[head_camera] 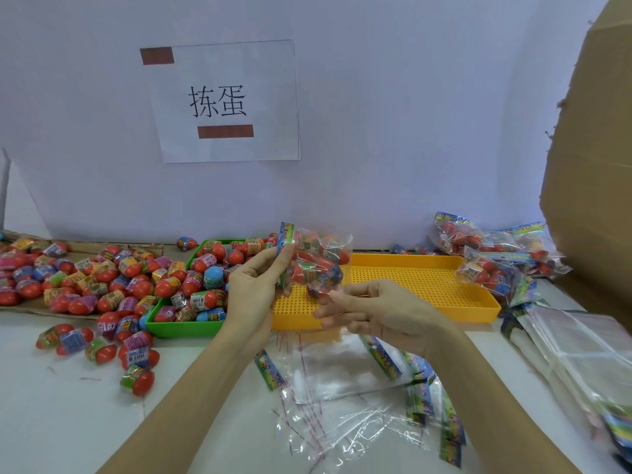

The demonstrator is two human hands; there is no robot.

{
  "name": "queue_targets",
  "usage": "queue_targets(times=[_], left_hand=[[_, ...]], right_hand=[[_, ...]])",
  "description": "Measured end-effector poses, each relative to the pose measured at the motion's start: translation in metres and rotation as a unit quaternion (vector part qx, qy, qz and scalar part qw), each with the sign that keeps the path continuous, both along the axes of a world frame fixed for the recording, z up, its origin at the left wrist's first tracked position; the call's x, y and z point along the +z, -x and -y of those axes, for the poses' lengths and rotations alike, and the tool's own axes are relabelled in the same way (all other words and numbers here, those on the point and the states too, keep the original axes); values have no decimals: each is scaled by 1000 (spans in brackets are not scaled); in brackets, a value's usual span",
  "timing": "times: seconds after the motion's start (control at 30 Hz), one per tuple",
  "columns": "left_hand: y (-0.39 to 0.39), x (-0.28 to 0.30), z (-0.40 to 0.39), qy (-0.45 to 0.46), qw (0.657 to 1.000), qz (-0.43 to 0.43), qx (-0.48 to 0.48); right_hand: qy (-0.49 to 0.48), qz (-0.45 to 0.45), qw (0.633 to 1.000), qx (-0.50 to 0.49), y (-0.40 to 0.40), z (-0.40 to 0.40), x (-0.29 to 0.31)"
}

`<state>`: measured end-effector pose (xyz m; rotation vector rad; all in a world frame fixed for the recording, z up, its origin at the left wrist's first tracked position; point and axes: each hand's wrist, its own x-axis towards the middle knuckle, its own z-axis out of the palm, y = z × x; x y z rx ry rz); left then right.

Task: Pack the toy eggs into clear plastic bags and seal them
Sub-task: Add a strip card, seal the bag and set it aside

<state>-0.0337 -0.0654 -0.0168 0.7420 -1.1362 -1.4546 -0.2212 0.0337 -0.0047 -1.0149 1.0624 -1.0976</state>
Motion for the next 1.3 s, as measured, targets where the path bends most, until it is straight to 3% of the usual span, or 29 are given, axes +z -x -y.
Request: queue_targets(times=[0.2, 0.33, 0.5, 0.63, 0.73, 0.8, 0.87, 1.03, 1.13, 1.23, 1.3], left_hand=[[-7, 4, 5, 6, 999, 40, -21], [-8, 2, 5, 33, 995, 69, -60], [-4, 4, 4, -7, 997, 66, -44], [0, 1, 6, -10, 994, 103, -31], [0, -1, 8, -4, 993, 115, -36], [1, -3, 8, 11, 991, 124, -40], [2, -5, 6, 42, 988, 146, -31], [3, -6, 1, 152, 960, 235, -4], [2, -7, -4, 267, 915, 302, 1], [2, -3, -10, 384, 853, 338, -98], [3, -2, -15, 408, 812, 355, -218]], right_hand=[[62, -26, 995, -73, 5, 1, 1], [42, -53, 993, -101, 11, 1, -5], [84, -60, 972, -209, 16, 1, -3], [140, -65, 921, -358, 29, 1, -4], [165, -84, 847, -498, 44, 0, -3], [169, -45, 801, -573, 56, -1, -3], [157, -16, 782, -603, 68, -2, -3], [115, -44, 796, -593, 71, 1, -7], [140, -90, 820, -548, 63, 2, -11], [141, -87, 884, -438, 47, 2, -11], [138, -119, 902, -392, 36, 4, -12]])
